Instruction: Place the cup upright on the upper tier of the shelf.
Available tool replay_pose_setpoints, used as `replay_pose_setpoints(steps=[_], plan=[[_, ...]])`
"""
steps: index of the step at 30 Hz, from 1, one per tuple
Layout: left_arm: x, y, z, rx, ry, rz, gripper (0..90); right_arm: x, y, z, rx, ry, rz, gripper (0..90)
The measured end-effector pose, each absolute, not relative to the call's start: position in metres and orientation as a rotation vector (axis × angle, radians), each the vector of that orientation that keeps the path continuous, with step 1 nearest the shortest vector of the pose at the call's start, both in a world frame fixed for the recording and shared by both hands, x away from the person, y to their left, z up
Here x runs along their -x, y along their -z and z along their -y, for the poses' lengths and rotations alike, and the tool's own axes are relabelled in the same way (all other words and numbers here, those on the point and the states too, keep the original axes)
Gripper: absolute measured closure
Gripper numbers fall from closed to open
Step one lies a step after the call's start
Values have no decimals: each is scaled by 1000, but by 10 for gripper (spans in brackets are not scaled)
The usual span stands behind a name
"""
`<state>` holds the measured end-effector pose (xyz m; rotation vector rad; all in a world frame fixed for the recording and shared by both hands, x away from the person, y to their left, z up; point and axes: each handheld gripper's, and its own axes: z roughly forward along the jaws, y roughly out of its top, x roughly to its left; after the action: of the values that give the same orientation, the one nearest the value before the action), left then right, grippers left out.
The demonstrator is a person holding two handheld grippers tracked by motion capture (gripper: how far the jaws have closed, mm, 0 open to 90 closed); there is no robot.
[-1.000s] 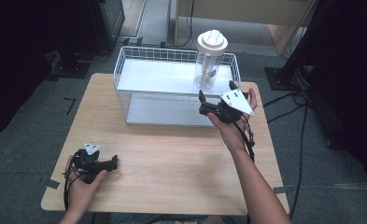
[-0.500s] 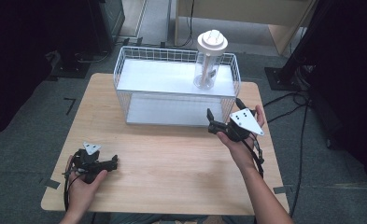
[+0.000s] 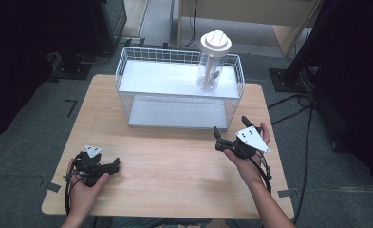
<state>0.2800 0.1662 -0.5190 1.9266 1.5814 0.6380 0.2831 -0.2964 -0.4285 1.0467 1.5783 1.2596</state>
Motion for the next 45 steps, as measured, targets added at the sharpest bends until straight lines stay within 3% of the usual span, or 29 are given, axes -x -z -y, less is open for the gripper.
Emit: replay_pose_setpoints(steps=[24,45], plan=[[-280,519,-166,-1925,-638,-1582,0,-262,490,343,-1201,-1099,-1652,0],[-280,519,-166,-1924,-637,-1582,0,-229,515,382,-1325,-992,-1711,0]])
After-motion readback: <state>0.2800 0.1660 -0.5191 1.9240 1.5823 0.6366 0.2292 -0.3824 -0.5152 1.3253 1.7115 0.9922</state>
